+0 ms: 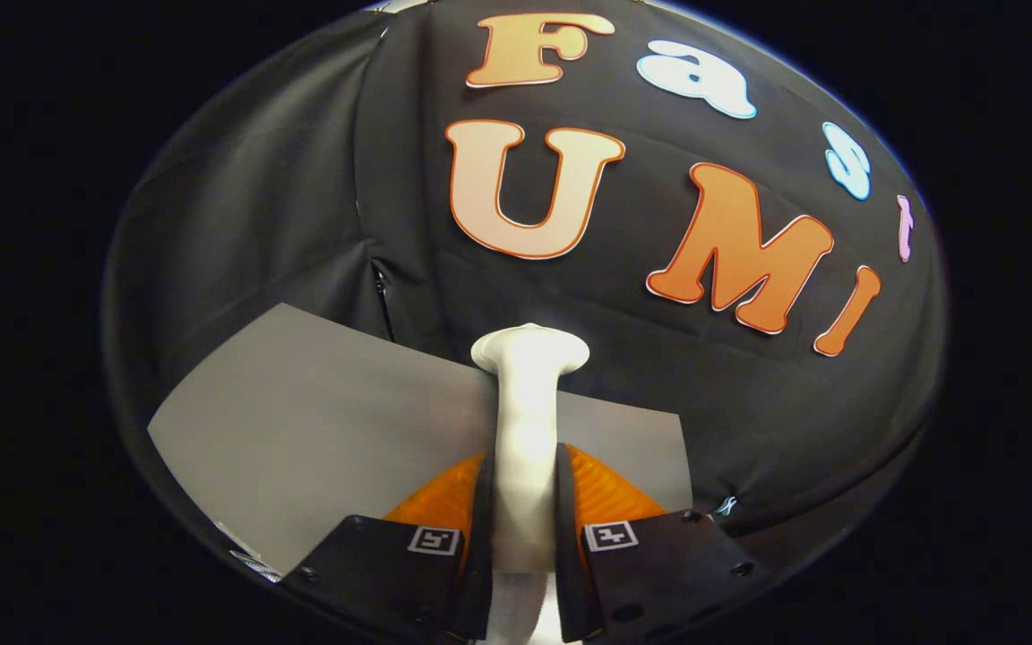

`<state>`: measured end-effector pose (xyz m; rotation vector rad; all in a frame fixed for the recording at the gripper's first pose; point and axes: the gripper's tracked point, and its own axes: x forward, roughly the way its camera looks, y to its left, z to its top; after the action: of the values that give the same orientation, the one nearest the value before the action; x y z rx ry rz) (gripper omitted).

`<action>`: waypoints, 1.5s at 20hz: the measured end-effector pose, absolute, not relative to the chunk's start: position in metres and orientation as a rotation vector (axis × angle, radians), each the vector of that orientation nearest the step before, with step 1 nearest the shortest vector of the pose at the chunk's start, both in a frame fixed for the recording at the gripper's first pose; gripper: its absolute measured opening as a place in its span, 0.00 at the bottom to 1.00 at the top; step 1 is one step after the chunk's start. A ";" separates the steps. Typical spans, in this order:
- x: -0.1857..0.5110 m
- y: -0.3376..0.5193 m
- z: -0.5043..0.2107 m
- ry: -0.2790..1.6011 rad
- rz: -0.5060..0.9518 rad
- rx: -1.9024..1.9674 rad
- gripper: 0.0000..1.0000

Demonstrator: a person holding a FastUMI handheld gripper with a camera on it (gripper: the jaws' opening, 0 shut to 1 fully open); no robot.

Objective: Iron the clothes twice with a garment steamer, once on the left side and once on the right side.

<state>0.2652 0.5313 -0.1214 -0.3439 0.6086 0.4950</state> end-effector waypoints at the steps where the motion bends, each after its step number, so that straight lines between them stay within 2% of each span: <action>1: 0.258 0.530 -0.118 0.587 0.505 -0.350 0.37; 8: 0.201 0.512 -0.091 0.494 0.573 -0.301 0.36; 11: 0.173 0.504 -0.063 0.400 0.616 -0.276 0.36; 15: 0.113 0.481 -0.019 0.264 0.691 -0.207 0.36; 21: 0.022 0.441 0.017 0.158 0.805 -0.146 0.36; 26: -0.030 0.403 0.039 0.082 0.826 -0.084 0.36; 30: -0.056 0.357 0.051 0.006 0.774 -0.062 0.36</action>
<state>-0.0565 0.3575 0.0512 -0.0616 0.0062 0.7738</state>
